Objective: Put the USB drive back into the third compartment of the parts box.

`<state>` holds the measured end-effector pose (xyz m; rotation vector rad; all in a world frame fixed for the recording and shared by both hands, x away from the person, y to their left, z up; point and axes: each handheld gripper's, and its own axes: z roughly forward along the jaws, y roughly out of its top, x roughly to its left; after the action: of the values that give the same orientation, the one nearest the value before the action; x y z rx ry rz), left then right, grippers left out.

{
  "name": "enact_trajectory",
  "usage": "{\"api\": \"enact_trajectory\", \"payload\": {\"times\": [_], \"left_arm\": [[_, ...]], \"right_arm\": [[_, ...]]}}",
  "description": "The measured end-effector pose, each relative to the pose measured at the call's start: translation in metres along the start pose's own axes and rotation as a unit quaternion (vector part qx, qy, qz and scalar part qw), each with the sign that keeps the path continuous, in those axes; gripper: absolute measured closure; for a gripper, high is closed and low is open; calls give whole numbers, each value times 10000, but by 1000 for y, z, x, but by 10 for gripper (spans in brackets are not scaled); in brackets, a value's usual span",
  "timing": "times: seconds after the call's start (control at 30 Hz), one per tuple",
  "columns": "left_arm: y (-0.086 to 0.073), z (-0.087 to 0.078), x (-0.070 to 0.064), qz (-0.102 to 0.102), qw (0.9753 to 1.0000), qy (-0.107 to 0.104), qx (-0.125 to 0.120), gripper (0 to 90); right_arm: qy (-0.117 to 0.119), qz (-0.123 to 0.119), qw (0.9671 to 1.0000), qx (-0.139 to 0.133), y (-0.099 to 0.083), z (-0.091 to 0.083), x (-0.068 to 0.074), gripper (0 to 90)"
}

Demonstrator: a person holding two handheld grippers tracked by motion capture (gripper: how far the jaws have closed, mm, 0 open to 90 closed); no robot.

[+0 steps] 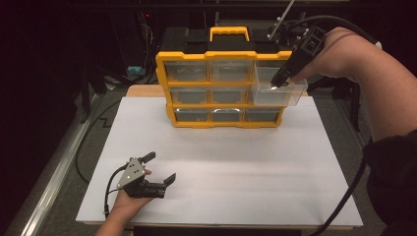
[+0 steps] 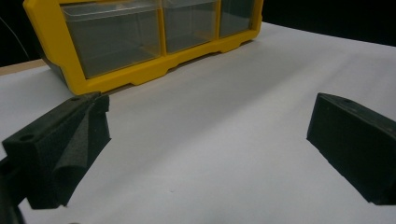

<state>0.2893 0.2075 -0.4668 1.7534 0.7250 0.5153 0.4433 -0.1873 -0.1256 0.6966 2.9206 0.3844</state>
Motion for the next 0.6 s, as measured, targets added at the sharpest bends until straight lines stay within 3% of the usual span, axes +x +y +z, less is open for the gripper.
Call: {"api": "enact_trajectory", "payload": {"times": [0.6], "left_arm": [[0,-2,1,-91,9999,-39,-62,4]], "right_arm": [[-57,115,9999,-35,15,5,-20,801]]}}
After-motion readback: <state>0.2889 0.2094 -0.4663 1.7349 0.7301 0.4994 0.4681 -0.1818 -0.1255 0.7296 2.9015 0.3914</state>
